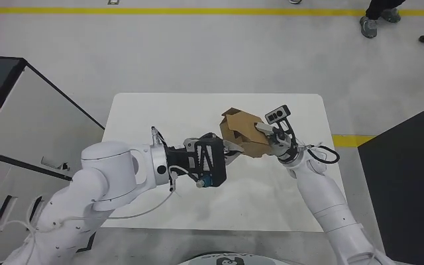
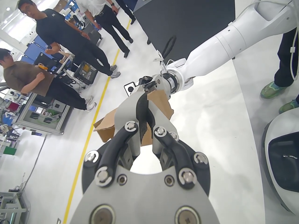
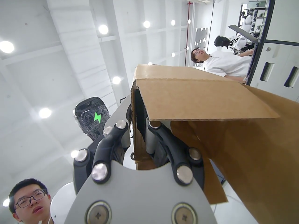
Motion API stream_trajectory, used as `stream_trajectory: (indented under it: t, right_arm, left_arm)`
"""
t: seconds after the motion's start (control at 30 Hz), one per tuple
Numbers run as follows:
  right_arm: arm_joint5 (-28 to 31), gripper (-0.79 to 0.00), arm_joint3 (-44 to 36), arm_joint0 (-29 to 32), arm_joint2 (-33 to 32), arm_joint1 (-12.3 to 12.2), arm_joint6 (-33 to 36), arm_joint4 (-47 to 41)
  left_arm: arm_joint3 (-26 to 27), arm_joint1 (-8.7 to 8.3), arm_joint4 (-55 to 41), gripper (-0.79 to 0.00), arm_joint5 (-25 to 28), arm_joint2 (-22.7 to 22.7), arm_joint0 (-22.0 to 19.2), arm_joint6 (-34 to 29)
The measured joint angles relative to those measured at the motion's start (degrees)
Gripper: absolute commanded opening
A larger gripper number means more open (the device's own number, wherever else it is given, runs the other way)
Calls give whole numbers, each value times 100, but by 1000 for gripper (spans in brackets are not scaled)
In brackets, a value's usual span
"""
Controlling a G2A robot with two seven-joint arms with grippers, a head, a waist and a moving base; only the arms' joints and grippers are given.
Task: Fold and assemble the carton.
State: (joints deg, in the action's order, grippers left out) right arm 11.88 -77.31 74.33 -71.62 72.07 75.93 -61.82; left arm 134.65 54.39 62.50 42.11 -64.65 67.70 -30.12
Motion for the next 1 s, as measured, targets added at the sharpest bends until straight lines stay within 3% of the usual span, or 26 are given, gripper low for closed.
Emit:
stream_trajectory:
  t: [0.77,1.0]
  right_arm:
    - [70,-785,3,-82,56,51,543,-173]
    - [84,-785,23,-31,-25,38,389,-66]
  left_arm:
    - [0,10,53,-785,-142,89,57,-181]
    - [0,-18,68,-785,-213,-151,138,-258]
